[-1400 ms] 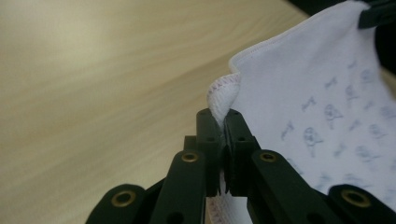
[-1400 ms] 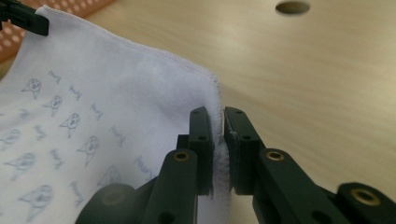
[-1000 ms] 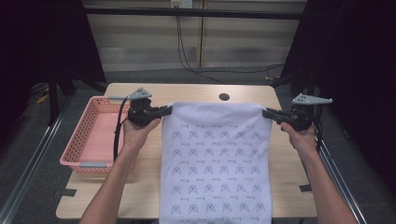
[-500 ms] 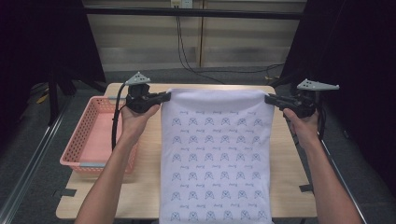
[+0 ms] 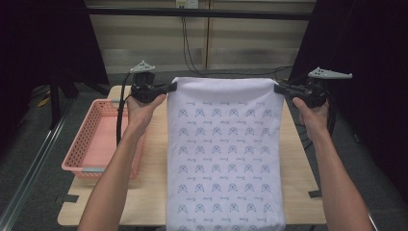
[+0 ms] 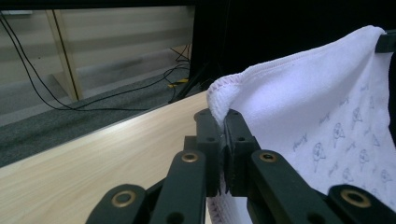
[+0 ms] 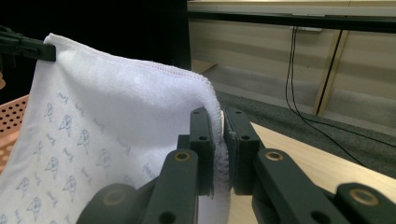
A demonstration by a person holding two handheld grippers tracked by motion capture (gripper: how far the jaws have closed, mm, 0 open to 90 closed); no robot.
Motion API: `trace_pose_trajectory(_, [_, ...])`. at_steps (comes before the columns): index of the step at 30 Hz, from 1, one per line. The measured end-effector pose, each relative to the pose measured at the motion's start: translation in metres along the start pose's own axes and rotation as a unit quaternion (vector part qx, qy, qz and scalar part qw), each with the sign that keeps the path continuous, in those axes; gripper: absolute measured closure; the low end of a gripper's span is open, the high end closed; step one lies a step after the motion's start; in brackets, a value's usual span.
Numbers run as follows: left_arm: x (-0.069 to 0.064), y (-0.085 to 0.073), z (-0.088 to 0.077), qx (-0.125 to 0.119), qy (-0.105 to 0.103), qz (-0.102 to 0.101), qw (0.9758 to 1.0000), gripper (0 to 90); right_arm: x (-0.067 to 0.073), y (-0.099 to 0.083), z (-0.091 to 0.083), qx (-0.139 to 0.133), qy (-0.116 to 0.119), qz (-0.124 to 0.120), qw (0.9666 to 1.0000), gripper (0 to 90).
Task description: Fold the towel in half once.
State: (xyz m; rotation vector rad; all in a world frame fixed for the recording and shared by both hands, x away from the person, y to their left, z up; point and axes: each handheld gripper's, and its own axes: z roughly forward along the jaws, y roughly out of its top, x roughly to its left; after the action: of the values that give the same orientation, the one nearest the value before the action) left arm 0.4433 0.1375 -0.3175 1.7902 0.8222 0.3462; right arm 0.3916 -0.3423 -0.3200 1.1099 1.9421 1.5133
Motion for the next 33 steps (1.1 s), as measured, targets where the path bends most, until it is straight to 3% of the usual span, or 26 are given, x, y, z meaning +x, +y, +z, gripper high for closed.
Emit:
trace_pose_trajectory(9, [0.003, 0.017, 0.008, -0.019, -0.006, -0.005, 0.9998, 87.0, -0.011, 0.019, 0.005, -0.002, -0.021, 0.005, 0.9998, 83.4])
trace_pose_trajectory(12, [0.001, 0.016, 0.010, -0.016, -0.012, 0.000, 0.9998, 87.0, -0.014, 0.019, 0.006, -0.006, -0.020, 0.015, 0.9997, 83.5])
trace_pose_trajectory(19, [-0.002, -0.010, 0.006, -0.003, -0.034, -0.004, 0.9994, 87.0, -0.013, -0.003, 0.002, 0.002, -0.002, 0.024, 0.9997, 83.8])
trace_pose_trajectory(22, [-0.008, -0.021, -0.001, 0.010, -0.041, 0.009, 0.9990, 87.0, -0.007, -0.014, -0.005, 0.006, 0.012, 0.022, 0.9997, 83.9])
trace_pose_trajectory(27, [-0.021, -0.043, -0.019, 0.015, -0.053, 0.015, 0.9984, 87.0, 0.010, -0.036, -0.018, 0.036, 0.027, 0.005, 0.9990, 83.9])
trace_pose_trajectory(31, [-0.037, -0.067, -0.037, 0.032, -0.061, 0.021, 0.9974, 87.0, 0.024, -0.058, -0.036, 0.035, 0.055, 0.011, 0.9978, 83.9])
trace_pose_trajectory(33, [-0.046, -0.082, -0.046, 0.040, -0.070, 0.022, 0.9965, 87.0, 0.036, -0.070, -0.045, 0.050, 0.066, 0.005, 0.9966, 84.0])
